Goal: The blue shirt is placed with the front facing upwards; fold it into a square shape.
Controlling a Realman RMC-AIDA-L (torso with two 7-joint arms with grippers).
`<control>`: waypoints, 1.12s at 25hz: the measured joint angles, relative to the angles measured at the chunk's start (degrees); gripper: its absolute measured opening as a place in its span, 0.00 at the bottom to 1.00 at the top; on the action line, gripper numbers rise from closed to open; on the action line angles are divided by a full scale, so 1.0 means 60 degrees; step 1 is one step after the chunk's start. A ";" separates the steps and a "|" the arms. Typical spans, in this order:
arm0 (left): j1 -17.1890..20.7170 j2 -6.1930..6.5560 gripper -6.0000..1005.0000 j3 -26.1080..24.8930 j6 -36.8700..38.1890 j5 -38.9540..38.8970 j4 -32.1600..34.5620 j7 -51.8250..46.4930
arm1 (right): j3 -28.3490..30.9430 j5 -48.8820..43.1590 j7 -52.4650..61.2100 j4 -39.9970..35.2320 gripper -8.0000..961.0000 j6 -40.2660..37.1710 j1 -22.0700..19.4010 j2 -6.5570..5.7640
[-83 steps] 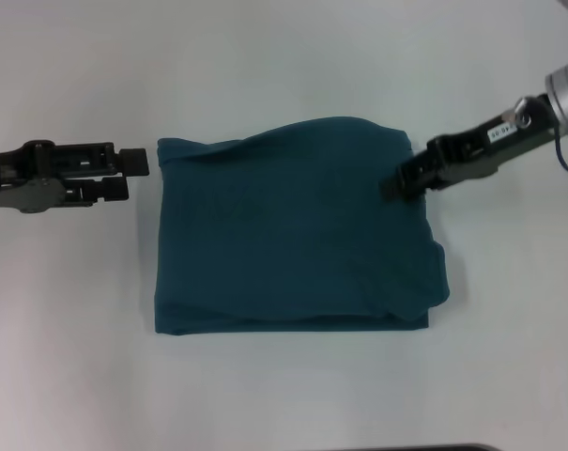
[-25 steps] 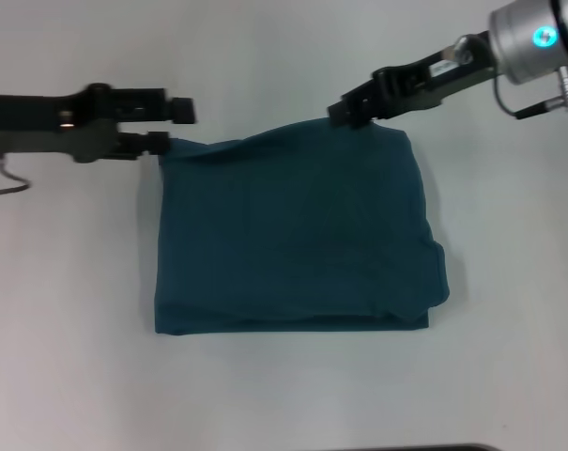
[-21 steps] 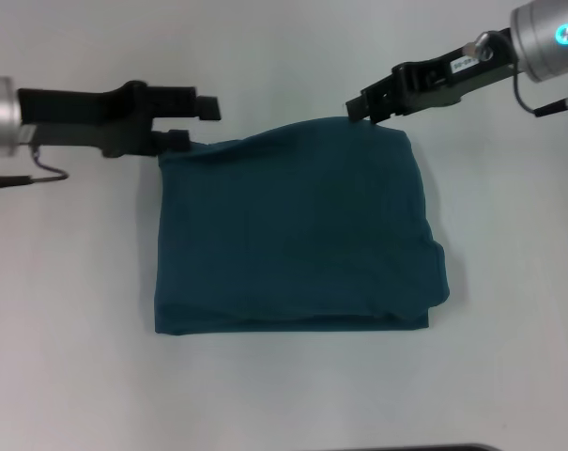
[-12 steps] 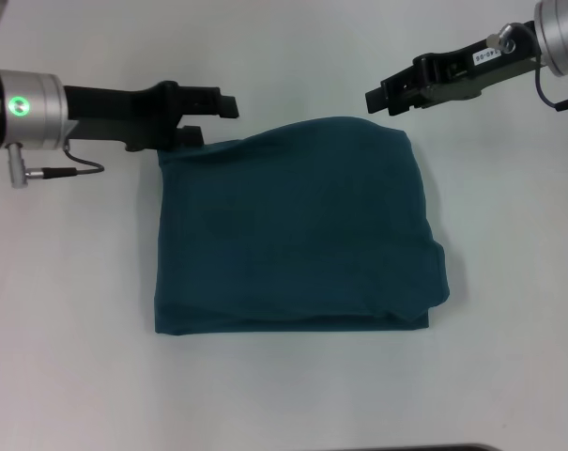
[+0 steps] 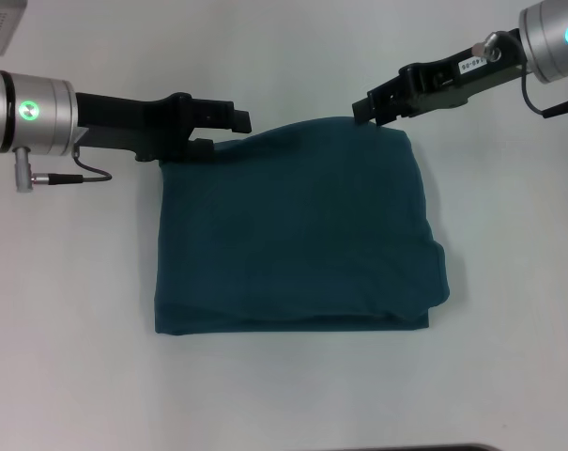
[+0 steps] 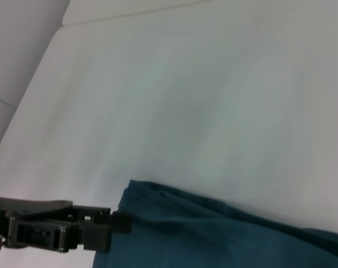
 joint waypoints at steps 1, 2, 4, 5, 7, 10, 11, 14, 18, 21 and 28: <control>0.0005 0.0007 0.79 0.0019 0.0024 0.0001 -0.0021 -0.0005 | -0.0039 -0.0002 0.0010 -0.0012 0.45 -0.0022 0.0013 0.0014; 0.0008 0.0010 0.79 0.0053 0.0028 0.0017 -0.0028 -0.0010 | -0.0052 -0.0002 0.0011 -0.0016 0.45 -0.0021 0.0028 0.0020; -0.0008 0.0030 0.79 0.0163 0.0053 0.0145 -0.0026 -0.0079 | -0.0054 -0.0004 0.0020 -0.0018 0.45 -0.0023 0.0040 0.0021; -0.0020 0.0041 0.79 0.0220 0.0086 0.0232 -0.0024 -0.0131 | -0.0049 -0.0005 0.0029 -0.0019 0.45 -0.0023 0.0041 0.0022; -0.0029 0.0075 0.79 0.0278 0.0185 0.0431 -0.0023 -0.0276 | -0.0017 -0.0007 0.0046 -0.0021 0.45 -0.0027 0.0044 0.0021; -0.0001 0.0164 0.79 0.0209 0.0179 0.0490 -0.0029 -0.0520 | 0.0014 -0.0008 0.0055 -0.0022 0.45 -0.0032 0.0045 0.0010; 0.0008 0.0183 0.79 0.0194 0.0155 0.0490 -0.0029 -0.0585 | 0.0014 -0.0008 0.0055 -0.0022 0.45 -0.0033 0.0045 0.0004; 0.0007 0.0207 0.79 0.0220 -0.0119 0.0505 0.0017 -0.0798 | 0.0019 -0.0007 0.0056 -0.0024 0.45 -0.0031 0.0050 -0.0022; -0.0111 0.0198 0.79 0.0271 -0.0325 0.0578 0.0109 -0.0960 | 0.0035 0.0006 0.0058 -0.0040 0.45 -0.0029 0.0059 -0.0063; -0.0144 0.0148 0.79 0.0292 -0.0238 0.0604 0.0152 -0.0994 | 0.0035 0.0006 0.0057 -0.0040 0.45 -0.0031 0.0065 -0.0073; -0.0140 0.0116 0.79 0.0341 0.0153 0.0599 0.0179 -0.0989 | 0.0184 0.0024 0.0081 -0.0043 0.45 -0.0034 0.0060 -0.0110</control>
